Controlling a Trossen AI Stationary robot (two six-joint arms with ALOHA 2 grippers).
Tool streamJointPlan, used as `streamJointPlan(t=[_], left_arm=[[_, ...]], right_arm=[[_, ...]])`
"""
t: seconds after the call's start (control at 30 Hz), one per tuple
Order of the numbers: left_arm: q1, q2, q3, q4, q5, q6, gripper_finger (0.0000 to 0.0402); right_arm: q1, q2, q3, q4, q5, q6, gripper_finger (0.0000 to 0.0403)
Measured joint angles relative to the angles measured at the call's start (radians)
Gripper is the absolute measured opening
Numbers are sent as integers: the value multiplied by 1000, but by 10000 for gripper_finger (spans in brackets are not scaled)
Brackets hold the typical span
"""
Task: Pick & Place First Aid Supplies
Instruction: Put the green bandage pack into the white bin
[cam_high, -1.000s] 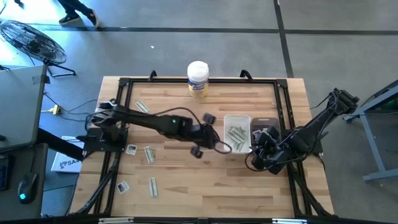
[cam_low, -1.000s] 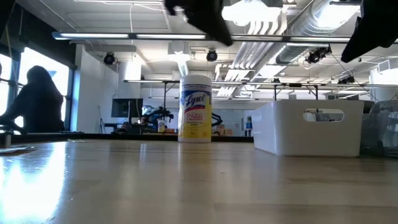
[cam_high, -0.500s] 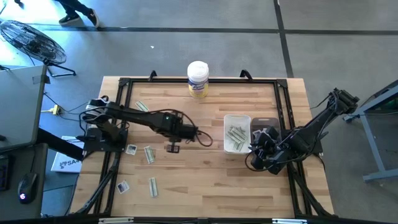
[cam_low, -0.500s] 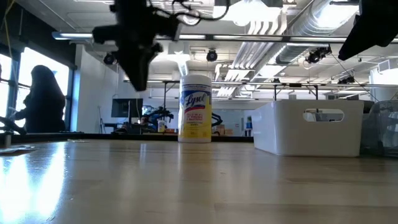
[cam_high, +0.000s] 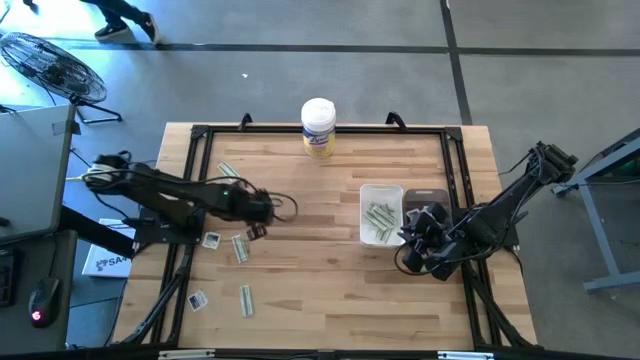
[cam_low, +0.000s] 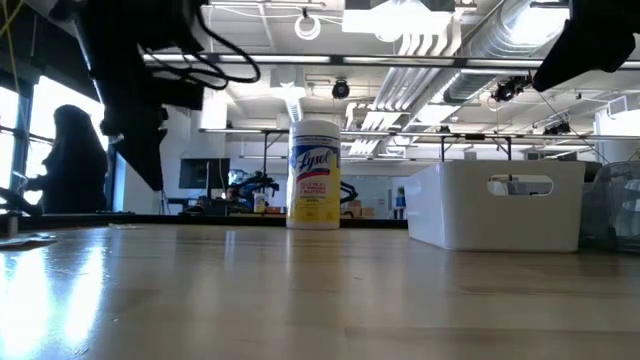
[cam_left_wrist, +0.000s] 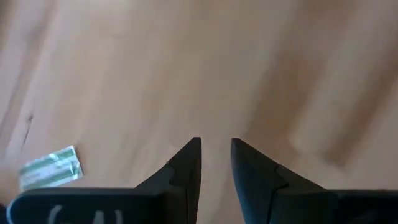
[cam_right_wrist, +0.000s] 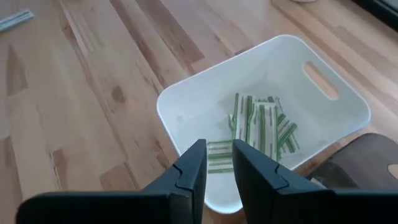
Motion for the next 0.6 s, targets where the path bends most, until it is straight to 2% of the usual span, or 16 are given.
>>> streamJointPlan(t=[0.17,0.27,0.47,0.6], left_arm=[[87,-77,-148,128,-149,-243,83],[174,-77,-208,162,-184,-356,83],[328,-63,-305,299,-288,-389,83],[374,-63,-359,420,-298,-365,83]], right_arm=[[-5,0,0,5,13,0,71],[-17,0,0,8,12,0,71],[-45,0,0,15,11,-41,71],[-63,0,0,14,12,-52,71]])
